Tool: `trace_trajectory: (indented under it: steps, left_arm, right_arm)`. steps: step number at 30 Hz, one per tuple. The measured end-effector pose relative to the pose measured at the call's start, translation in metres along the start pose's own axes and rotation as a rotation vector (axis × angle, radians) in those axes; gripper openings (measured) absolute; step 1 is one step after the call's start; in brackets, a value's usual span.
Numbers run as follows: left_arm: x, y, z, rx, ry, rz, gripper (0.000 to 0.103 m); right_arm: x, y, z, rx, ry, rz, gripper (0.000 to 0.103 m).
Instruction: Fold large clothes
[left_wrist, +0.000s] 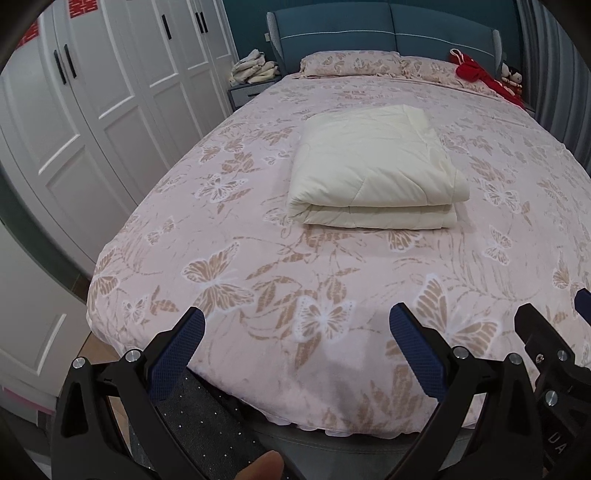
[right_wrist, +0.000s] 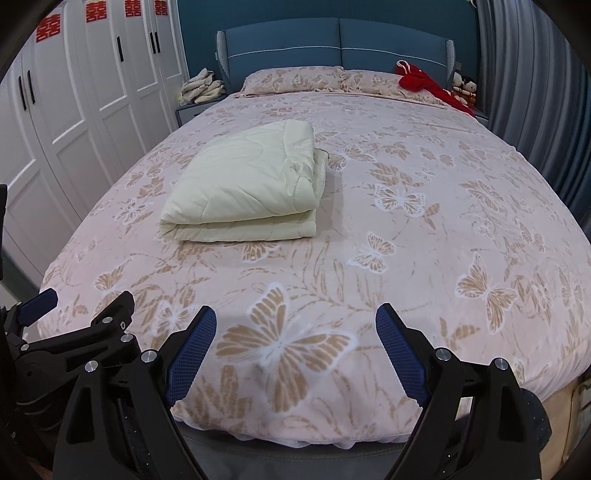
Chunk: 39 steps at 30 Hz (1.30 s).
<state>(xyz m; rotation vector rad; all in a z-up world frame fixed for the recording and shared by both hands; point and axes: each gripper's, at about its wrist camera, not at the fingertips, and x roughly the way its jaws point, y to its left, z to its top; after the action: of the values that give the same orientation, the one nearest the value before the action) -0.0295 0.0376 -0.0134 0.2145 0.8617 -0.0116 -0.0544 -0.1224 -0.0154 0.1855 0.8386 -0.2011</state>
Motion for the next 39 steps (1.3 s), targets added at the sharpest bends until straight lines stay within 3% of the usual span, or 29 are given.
trace_trajectory:
  steps: [6, 39]
  left_arm:
    - [0.004, 0.006, -0.004, -0.036, 0.023, -0.03, 0.098]
    - [0.015, 0.005, 0.003, -0.034, -0.008, 0.01, 0.097]
  right_arm:
    - [-0.006, 0.008, -0.005, -0.026, -0.026, -0.023, 0.086]
    - [0.006, 0.015, 0.003, -0.022, -0.017, -0.038, 0.086]
